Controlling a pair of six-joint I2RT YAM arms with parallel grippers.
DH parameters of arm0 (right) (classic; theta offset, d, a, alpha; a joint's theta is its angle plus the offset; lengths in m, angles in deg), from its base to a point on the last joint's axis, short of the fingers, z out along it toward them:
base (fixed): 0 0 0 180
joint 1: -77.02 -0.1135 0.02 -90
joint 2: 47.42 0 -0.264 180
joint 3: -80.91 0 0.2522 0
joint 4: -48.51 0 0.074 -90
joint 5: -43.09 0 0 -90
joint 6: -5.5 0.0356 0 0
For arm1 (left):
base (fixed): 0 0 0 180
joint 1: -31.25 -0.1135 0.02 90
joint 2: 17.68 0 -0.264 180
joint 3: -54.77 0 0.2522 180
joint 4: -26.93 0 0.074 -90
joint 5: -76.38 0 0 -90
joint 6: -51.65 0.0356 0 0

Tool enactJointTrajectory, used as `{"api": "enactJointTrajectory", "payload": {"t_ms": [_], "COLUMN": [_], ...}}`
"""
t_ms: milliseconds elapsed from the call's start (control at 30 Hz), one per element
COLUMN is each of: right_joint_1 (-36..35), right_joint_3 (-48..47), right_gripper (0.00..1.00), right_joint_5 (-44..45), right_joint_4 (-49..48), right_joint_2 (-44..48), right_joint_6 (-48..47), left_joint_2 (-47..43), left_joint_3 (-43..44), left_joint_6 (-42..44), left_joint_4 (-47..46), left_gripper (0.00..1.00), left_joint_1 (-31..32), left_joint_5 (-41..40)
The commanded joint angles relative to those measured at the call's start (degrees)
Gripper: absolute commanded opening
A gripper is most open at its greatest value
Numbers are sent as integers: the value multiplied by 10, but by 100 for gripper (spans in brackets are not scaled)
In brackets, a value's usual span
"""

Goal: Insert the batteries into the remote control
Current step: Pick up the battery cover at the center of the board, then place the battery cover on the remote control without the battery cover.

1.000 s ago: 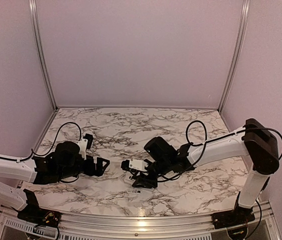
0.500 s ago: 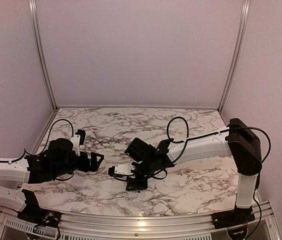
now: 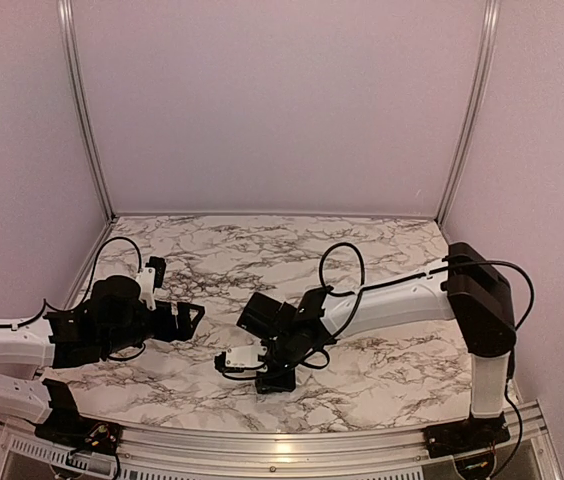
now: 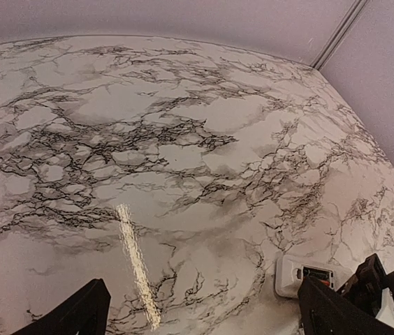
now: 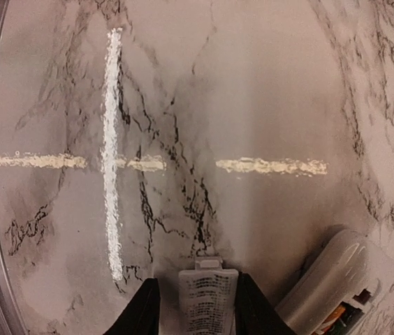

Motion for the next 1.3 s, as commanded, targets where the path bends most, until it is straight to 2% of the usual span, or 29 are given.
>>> {"api": "enactJointTrajectory", "payload": {"t_ms": [0, 100, 233, 467, 767, 1033, 1267], "right_joint_1": [-15, -22, -24, -9, 35, 37, 37], "right_joint_3": [-26, -39, -44, -19, 109, 222, 272], "right_gripper": [35, 29, 17, 3, 6, 6, 7], "right_joint_5": [52, 62, 80, 67, 143, 179, 182], "right_joint_4": [33, 42, 41, -45, -238, -366, -431], "right_joint_2": [-20, -34, -39, 24, 159, 216, 218], "right_joint_6": [8, 13, 24, 77, 246, 327, 344], "left_joint_2": [-8, -6, -6, -1, 0, 3, 0], "left_joint_3": [-8, -8, -7, -7, -8, -7, -7], "left_joint_6": [1, 1, 2, 3, 1, 4, 5], "left_joint_4": [9, 8, 7, 0, -5, -10, -8], "left_gripper": [99, 99, 99, 99, 99, 99, 99], "left_joint_1": [-3, -3, -4, -5, -5, -7, -7], "left_joint_5": [-5, -5, -7, -7, -7, -7, -7]}}
